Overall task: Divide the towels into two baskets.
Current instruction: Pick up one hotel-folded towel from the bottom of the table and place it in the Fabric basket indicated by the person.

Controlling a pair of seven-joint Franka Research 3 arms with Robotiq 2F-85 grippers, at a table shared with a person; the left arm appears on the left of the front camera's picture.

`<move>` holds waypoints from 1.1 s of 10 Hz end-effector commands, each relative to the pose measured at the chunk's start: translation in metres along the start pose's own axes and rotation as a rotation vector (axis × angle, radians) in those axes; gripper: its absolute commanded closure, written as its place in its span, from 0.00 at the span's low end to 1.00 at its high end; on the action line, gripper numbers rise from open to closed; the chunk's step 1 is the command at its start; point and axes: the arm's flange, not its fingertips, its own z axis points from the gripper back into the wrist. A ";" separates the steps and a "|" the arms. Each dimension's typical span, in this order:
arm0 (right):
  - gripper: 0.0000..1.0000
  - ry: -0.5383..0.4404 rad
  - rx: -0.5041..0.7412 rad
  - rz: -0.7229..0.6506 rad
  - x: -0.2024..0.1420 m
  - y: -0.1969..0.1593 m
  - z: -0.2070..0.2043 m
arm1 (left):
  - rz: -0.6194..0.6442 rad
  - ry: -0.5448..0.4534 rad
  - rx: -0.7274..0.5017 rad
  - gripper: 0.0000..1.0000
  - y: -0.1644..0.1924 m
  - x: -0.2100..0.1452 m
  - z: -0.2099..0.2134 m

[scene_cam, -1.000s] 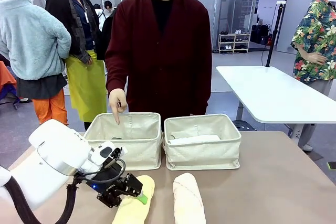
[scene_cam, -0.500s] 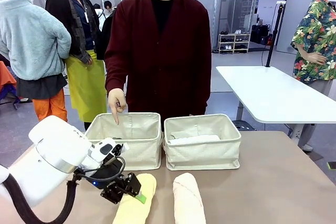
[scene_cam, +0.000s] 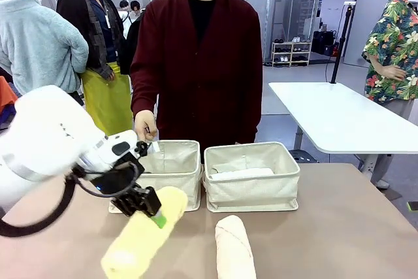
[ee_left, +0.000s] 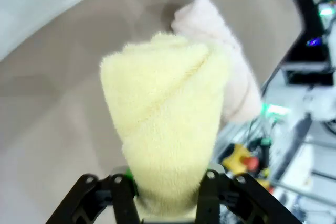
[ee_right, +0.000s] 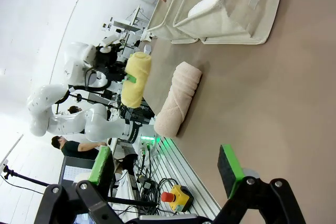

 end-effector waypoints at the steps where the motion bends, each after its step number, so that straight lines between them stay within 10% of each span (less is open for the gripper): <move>1: 0.00 0.013 0.002 0.006 -0.003 0.004 0.002 | -0.236 0.129 0.083 1.00 -0.014 -0.046 0.037; 4: 0.00 0.013 0.002 0.006 -0.003 0.004 0.002 | -0.555 0.335 0.235 1.00 -0.017 -0.045 0.041; 6: 0.00 0.013 0.002 0.006 -0.003 0.004 0.002 | -0.576 0.229 0.216 1.00 -0.011 -0.054 0.042; 9: 0.00 0.013 0.002 0.006 -0.003 0.004 0.002 | -0.524 0.362 0.249 1.00 -0.020 -0.040 0.040; 10: 0.00 0.013 0.002 0.006 -0.003 0.004 0.002 | -0.554 0.337 0.236 0.60 -0.019 -0.037 0.041; 11: 0.00 0.013 0.002 0.006 -0.003 0.004 0.002 | -0.712 0.300 0.383 0.60 -0.035 -0.038 0.049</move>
